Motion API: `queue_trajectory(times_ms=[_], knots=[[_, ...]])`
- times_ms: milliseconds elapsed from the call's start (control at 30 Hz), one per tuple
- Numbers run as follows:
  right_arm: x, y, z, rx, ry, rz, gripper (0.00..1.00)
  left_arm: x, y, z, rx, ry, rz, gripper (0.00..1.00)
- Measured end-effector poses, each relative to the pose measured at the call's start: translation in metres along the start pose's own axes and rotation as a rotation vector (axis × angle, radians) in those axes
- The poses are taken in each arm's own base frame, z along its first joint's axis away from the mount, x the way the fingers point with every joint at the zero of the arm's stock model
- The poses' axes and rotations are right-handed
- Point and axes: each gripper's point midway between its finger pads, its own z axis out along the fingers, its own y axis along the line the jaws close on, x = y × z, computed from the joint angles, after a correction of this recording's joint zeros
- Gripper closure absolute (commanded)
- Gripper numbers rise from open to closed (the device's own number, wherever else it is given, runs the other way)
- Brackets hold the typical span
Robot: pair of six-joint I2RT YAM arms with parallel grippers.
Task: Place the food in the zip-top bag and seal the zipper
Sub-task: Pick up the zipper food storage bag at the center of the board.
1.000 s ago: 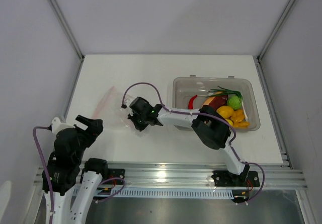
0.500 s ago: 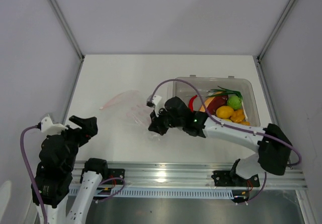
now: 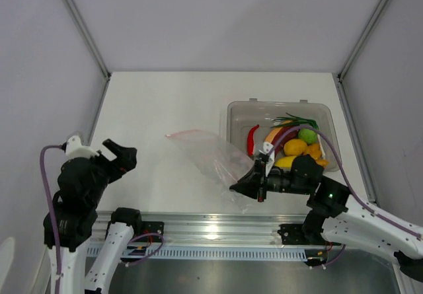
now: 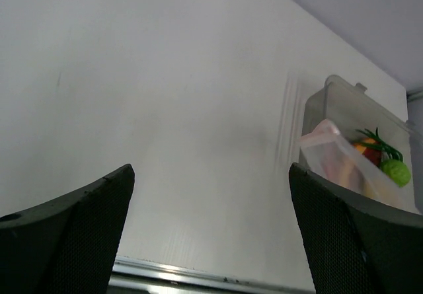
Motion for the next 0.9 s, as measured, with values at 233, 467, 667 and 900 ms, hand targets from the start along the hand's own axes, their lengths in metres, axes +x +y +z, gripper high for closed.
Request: queue_trajectory(times_ms=[233,467,667,900], knots=[[-0.01,0.025,-0.036,-0.051,-0.092,0.003,1.0,0.045,-0.04,0.044,0.104,0.321,-0.053,0.0],[0.005,0.032,-0.044,-0.067,-0.054,0.039,1.0,0.081,-0.071,0.059,0.244,0.547,-0.215,0.0],[0.003,0.041,-0.055,-0.094,-0.09,0.03,1.0,0.11,-0.078,0.075,0.341,0.707,-0.418,0.02],[0.006,0.048,-0.054,-0.139,-0.071,0.039,1.0,0.132,-0.086,0.071,0.408,0.855,-0.554,0.02]])
